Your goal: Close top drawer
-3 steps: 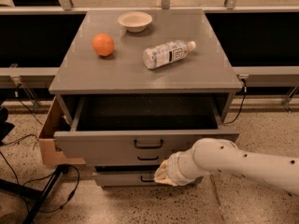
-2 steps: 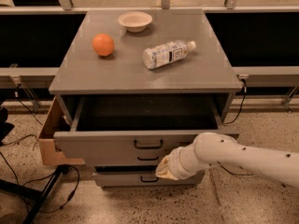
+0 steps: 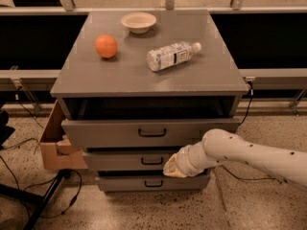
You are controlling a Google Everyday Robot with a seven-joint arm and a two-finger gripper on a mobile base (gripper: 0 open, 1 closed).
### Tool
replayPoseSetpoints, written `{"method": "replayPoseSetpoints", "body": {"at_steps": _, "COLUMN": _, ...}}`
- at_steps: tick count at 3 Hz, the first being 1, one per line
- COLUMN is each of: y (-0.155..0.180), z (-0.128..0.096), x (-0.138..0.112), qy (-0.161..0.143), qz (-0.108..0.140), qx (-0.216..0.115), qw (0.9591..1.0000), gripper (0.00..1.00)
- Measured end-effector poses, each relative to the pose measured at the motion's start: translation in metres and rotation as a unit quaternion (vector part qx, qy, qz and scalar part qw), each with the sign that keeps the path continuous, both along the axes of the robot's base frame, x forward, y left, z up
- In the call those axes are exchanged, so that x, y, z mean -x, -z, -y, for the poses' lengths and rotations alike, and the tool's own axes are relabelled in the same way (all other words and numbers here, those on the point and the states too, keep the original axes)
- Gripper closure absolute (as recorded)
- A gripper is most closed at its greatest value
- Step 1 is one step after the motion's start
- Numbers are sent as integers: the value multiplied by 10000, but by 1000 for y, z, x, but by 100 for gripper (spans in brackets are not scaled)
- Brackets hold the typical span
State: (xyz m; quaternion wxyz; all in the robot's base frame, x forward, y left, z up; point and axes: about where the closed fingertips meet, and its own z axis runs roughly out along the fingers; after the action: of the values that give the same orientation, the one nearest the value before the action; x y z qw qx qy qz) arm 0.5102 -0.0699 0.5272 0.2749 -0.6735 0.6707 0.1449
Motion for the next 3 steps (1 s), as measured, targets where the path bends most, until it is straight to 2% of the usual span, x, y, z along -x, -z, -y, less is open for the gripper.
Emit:
{"method": "replayPoseSetpoints", "body": {"at_steps": 1, "y": 7, "z": 11, "x": -25, "qy": 78, "qz": -15, "qx": -104, "qw": 9999, "gripper": 100}}
{"method": "replayPoseSetpoints", "body": {"at_steps": 2, "y": 11, "z": 33, "x": -64, "qy": 190, "qz": -32, "qx": -157, "qw": 9997, "gripper": 100}}
{"method": "replayPoseSetpoints", "body": {"at_steps": 3, "y": 11, "z": 33, "x": -64, "qy": 190, "qz": -32, "qx": -158, "qw": 9997, "gripper": 100}}
